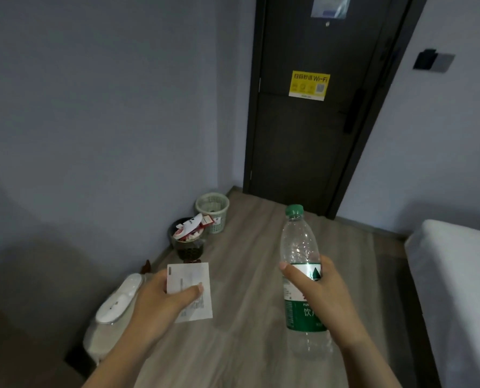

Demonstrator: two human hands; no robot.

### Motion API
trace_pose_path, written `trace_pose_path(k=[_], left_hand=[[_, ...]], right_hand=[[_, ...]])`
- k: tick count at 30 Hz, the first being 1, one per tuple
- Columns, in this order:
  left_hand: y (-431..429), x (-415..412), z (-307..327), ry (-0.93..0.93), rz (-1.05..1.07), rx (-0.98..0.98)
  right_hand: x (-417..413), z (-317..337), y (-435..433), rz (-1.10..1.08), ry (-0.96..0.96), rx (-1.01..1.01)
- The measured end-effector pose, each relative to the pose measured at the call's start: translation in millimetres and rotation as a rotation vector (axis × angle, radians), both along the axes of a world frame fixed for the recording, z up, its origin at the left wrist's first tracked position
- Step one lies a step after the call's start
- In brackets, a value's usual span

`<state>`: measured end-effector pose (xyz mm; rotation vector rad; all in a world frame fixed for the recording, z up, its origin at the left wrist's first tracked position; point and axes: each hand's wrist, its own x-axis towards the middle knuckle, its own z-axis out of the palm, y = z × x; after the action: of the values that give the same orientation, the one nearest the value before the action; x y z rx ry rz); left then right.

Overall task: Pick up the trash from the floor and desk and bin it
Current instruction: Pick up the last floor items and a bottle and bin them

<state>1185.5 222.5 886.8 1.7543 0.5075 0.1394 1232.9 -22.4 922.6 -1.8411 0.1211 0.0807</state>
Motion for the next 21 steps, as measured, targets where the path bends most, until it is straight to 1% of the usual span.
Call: trace_pose_path(k=[8, 11, 14, 21], left_hand=[[45.2, 160.7, -22.1, 0.008, 0.039, -0.067], [70.3, 217.3, -24.9, 0.027, 0.048, -0.098], [97.5, 270.7, -29.1, 0.052, 0.061, -0.082], [135.3, 367.9, -49.2, 0.111, 0.119, -0.040]], right_hand=[[163.3, -10.9, 42.7, 0.001, -0.009, -0.053], [221.2, -11.1, 64.7, 0.016, 0.022, -0.079], [278.9, -14.3, 86.3, 0.016, 0.022, -0.094], [396.3, -32.9, 128.6, 0.095, 0.065, -0.124]])
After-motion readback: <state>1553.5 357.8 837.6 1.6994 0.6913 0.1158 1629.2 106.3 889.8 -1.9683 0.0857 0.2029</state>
